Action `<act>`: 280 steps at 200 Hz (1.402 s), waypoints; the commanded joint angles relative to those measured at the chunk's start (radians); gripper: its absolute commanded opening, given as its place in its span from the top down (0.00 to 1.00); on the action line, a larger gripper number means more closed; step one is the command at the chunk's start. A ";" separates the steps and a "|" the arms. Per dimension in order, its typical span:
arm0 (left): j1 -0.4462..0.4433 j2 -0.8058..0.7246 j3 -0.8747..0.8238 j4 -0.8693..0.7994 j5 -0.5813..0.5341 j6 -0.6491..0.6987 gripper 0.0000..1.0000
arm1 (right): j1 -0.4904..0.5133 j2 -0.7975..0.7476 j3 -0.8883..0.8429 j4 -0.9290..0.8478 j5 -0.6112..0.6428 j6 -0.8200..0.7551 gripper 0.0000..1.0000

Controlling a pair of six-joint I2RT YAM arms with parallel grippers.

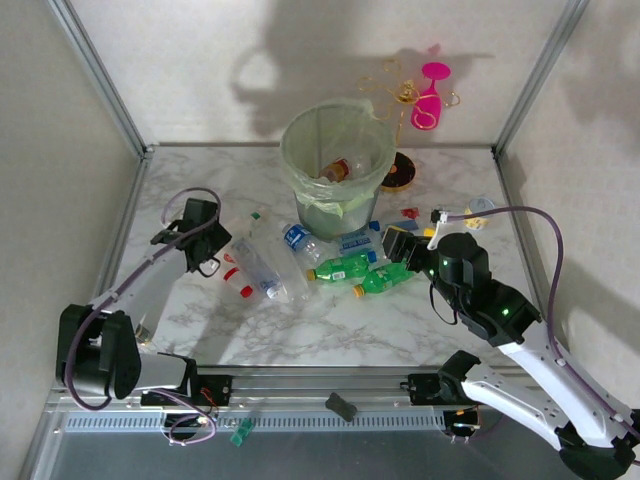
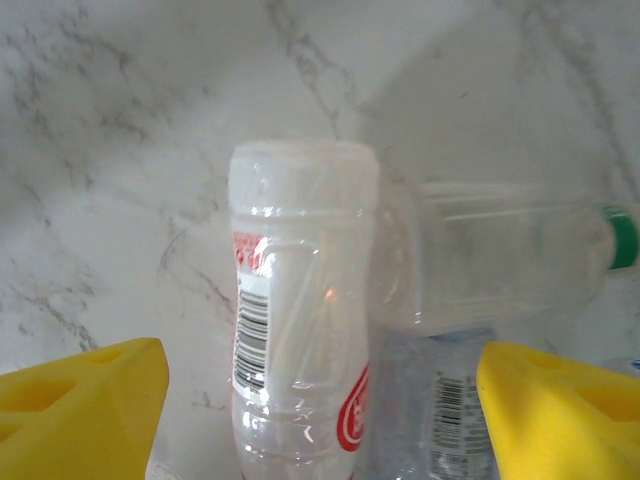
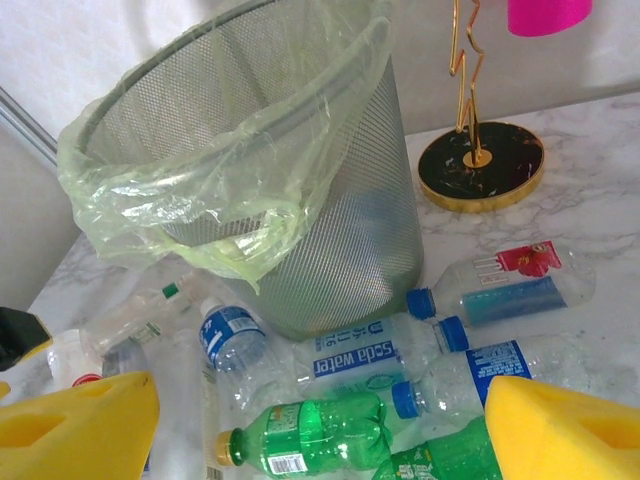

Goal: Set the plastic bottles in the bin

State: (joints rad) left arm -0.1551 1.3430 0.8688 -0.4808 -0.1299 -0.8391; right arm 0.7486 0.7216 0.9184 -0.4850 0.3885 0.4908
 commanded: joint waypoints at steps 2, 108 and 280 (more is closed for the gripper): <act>0.007 0.010 -0.016 0.063 0.012 -0.028 0.21 | -0.001 -0.011 -0.022 0.031 0.000 -0.001 0.15; 0.020 0.078 -0.116 0.142 0.010 -0.084 0.26 | -0.002 -0.017 -0.044 0.043 0.018 -0.018 0.14; 0.029 0.055 -0.208 0.150 0.034 -0.135 0.48 | -0.001 -0.024 -0.024 0.037 0.019 -0.014 0.15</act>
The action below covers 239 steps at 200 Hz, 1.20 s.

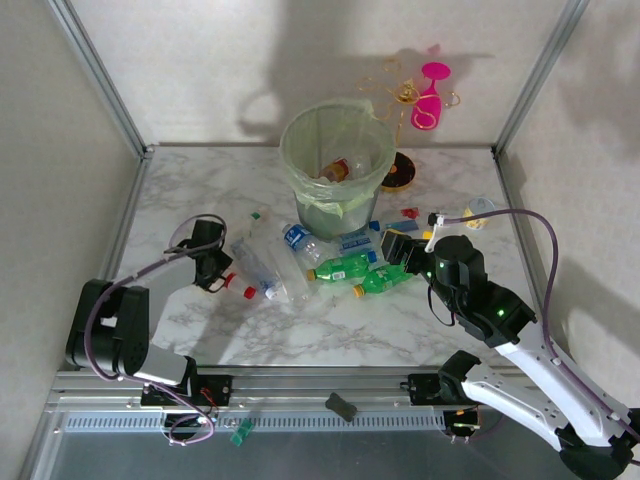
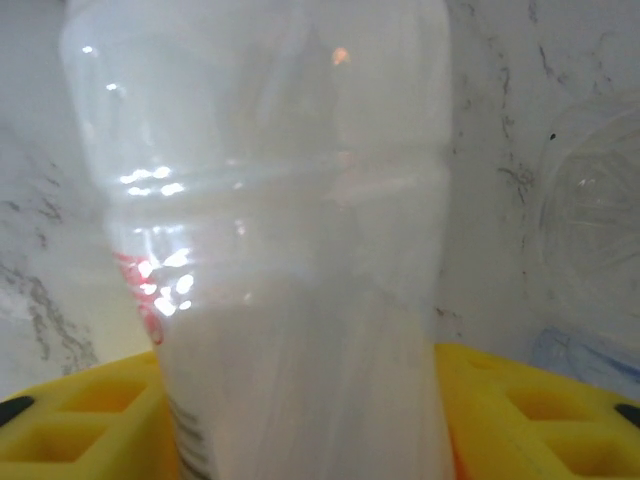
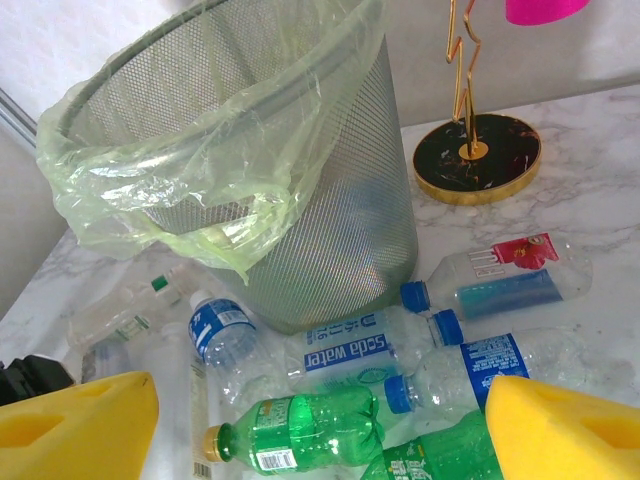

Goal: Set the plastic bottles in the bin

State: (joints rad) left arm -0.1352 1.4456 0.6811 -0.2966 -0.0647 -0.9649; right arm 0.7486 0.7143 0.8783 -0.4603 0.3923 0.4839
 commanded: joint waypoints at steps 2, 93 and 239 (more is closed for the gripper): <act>0.009 -0.052 -0.021 -0.038 -0.033 -0.009 0.48 | -0.002 -0.016 0.018 0.011 0.016 -0.006 0.14; -0.004 -0.376 0.076 -0.184 -0.067 0.052 0.50 | -0.002 -0.012 0.058 0.024 -0.061 -0.003 0.14; -0.386 -0.521 0.358 0.077 0.223 0.390 0.57 | -0.001 0.036 0.045 0.154 -0.273 -0.011 0.12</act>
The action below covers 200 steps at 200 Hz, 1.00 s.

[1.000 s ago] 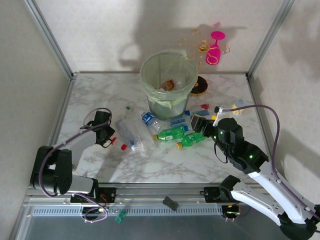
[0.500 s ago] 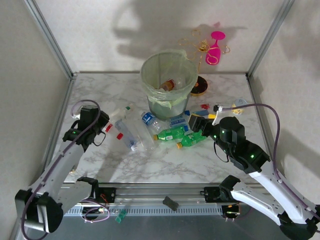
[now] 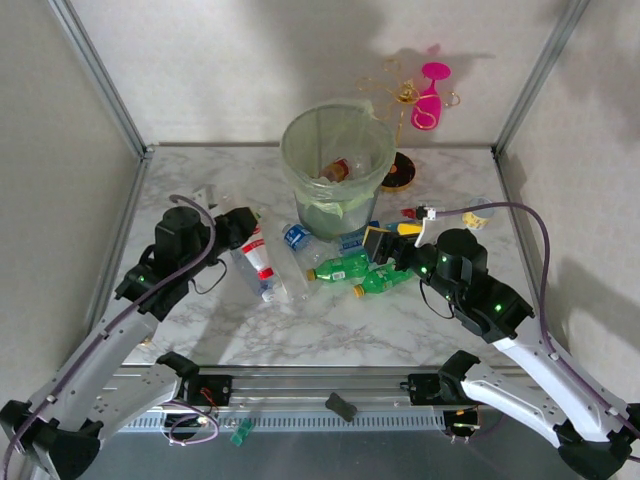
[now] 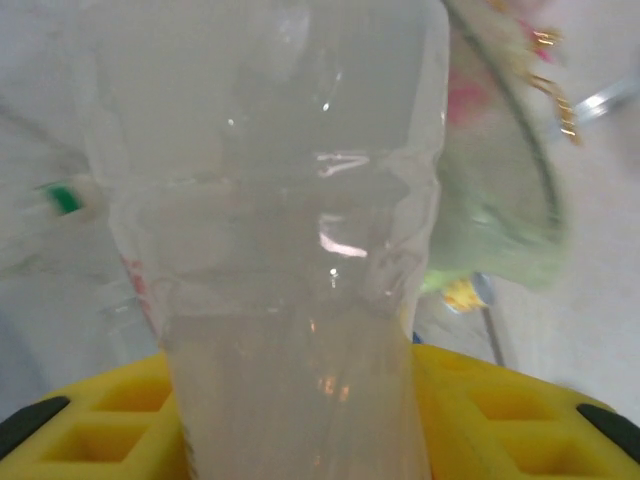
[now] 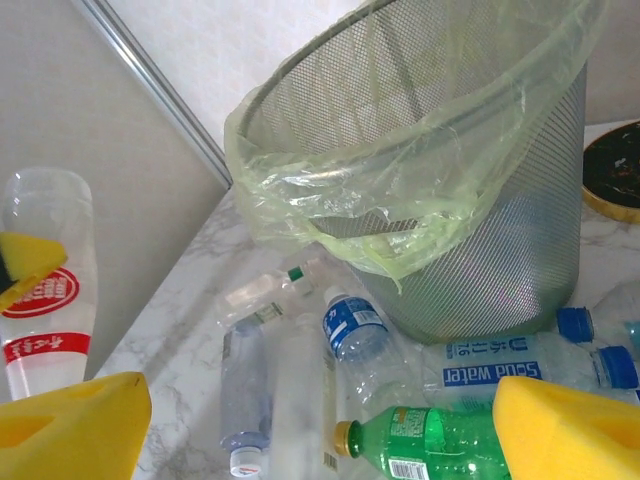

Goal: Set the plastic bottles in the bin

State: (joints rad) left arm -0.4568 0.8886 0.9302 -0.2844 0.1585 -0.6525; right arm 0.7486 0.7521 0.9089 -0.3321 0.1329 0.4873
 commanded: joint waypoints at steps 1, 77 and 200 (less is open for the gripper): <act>-0.065 0.039 0.113 0.065 -0.001 0.079 0.57 | -0.001 -0.001 0.015 0.025 -0.013 -0.015 0.12; -0.128 0.284 0.391 0.129 -0.014 0.158 0.61 | -0.010 0.021 0.043 -0.027 0.101 -0.041 0.13; -0.110 0.802 0.834 0.249 -0.096 0.162 0.60 | -0.135 -0.142 -0.011 -0.080 0.140 -0.044 0.12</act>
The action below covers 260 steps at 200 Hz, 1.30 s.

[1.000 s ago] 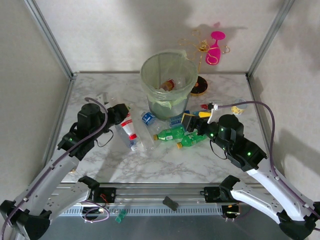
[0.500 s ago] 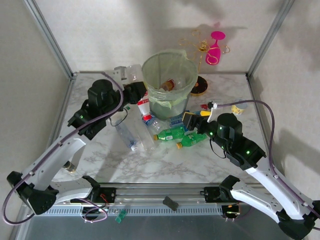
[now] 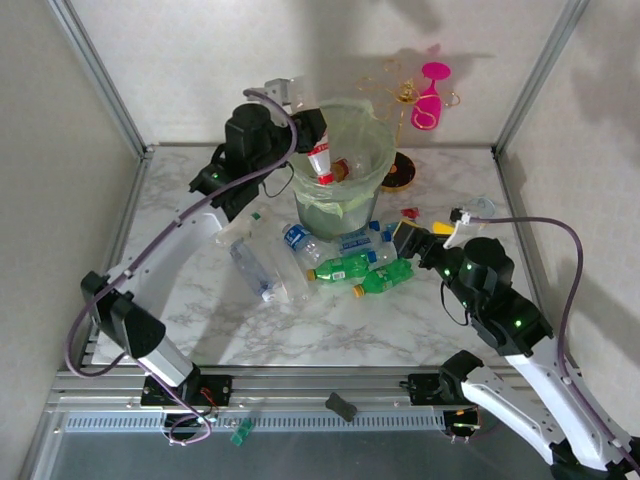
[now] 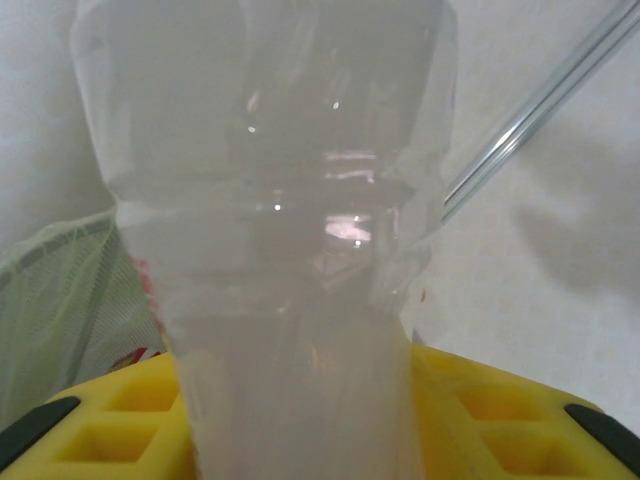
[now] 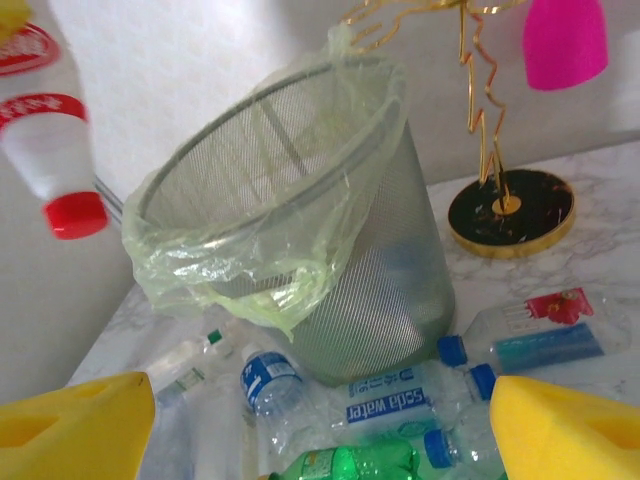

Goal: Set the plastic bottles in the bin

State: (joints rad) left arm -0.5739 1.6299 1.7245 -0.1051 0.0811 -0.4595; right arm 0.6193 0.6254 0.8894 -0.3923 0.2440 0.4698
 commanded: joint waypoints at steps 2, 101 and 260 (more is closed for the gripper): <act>0.008 0.068 0.045 0.072 -0.018 -0.035 0.60 | -0.006 -0.016 0.010 -0.021 0.028 -0.028 0.12; 0.006 0.339 0.260 -0.074 -0.107 -0.022 0.61 | -0.006 0.014 0.047 -0.039 0.045 -0.099 0.11; 0.008 0.449 0.247 -0.186 -0.048 -0.036 0.35 | -0.009 0.077 0.130 -0.043 0.052 -0.096 0.10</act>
State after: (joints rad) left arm -0.5724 2.0483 1.9175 -0.2417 0.0158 -0.5011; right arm 0.6174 0.7078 0.9764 -0.4343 0.2882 0.3660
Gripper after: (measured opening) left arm 0.637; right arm 0.898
